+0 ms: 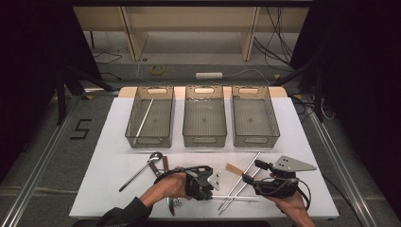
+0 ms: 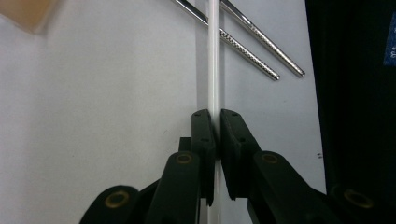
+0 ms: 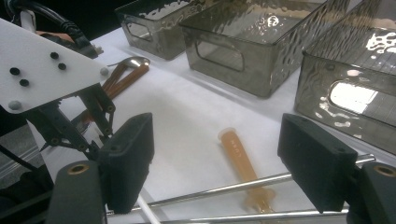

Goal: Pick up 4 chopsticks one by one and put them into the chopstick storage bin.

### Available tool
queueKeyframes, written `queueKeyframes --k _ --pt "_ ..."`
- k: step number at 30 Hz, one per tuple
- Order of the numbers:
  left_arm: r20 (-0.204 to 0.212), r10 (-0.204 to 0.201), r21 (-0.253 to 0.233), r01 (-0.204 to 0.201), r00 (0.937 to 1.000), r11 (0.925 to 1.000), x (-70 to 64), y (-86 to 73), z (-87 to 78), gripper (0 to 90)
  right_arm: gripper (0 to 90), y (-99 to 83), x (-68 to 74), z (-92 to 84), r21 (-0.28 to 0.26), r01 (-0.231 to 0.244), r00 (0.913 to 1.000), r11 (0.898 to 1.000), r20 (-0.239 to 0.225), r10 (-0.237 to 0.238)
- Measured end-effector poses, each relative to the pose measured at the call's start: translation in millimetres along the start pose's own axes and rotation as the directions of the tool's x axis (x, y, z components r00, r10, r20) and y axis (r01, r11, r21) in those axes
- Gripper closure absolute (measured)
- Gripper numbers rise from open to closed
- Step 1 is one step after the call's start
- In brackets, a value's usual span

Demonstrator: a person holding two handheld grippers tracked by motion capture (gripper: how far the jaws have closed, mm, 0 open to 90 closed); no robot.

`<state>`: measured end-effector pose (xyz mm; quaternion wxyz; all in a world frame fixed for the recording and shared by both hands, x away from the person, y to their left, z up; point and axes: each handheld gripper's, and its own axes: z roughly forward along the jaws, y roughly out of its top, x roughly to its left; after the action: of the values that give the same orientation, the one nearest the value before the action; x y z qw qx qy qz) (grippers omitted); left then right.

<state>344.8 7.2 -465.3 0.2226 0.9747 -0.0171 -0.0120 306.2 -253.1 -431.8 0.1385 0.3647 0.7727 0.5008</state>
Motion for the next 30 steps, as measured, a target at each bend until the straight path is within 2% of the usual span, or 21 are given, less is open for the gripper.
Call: queueKeyframes --k 3,6,9,15,19,23,25,29,30 --pt "-0.026 -0.013 -0.008 0.012 0.9996 0.9999 1.7 -0.2 -1.7 84.0 28.1 0.2 -0.8 -1.6 -0.009 0.001 1.0 1.0 0.004 -0.001" --pt "-0.033 -0.03 -0.043 0.029 0.999 0.9987 2.4 0.6 -6.9 84.1 28.1 0.5 -1.5 -2.7 -0.018 -0.002 1.0 1.0 0.009 0.002" --pt "-0.059 -0.067 -0.08 0.062 0.996 0.9949 5.0 1.0 -14.8 84.1 28.3 1.2 -2.1 -5.6 -0.044 -0.003 0.9997 0.999 0.025 0.004" --pt "-0.084 -0.142 -0.131 0.131 0.9863 0.9827 9.7 -1.2 -27.6 84.1 28.5 2.8 -3.0 -12.6 -0.113 -0.007 0.9988 0.994 0.048 0.012" --pt "-0.089 -0.193 -0.155 0.178 0.9771 0.9718 14.6 -5.5 -39.5 84.1 28.6 3.0 -3.4 -15.5 -0.143 -0.006 0.9981 0.99 0.059 0.015" --pt "-0.112 -0.246 -0.199 0.22 0.9629 0.955 19.2 -12.2 -55.4 84.1 28.7 3.4 -3.3 -17.5 -0.164 -0.004 0.9978 0.986 0.065 0.015" --pt "-0.133 -0.274 -0.226 0.24 0.9525 0.9441 21.7 -16.5 -67.4 84.0 28.8 3.5 -4.0 -18.5 -0.172 -0.009 0.9975 0.985 0.067 0.02" --pt "-0.167 -0.339 -0.29 0.282 0.926 0.9146 29.4 -27.6 -90.5 84.1 28.9 2.8 -4.7 -17.9 -0.164 -0.014 0.9975 0.986 0.066 0.025" --pt "-0.177 -0.359 -0.309 0.295 0.9163 0.9044 31.2 -30.5 -96.1 84.1 28.9 2.7 -4.0 -17.0 -0.158 -0.008 0.9977 0.987 0.064 0.019"
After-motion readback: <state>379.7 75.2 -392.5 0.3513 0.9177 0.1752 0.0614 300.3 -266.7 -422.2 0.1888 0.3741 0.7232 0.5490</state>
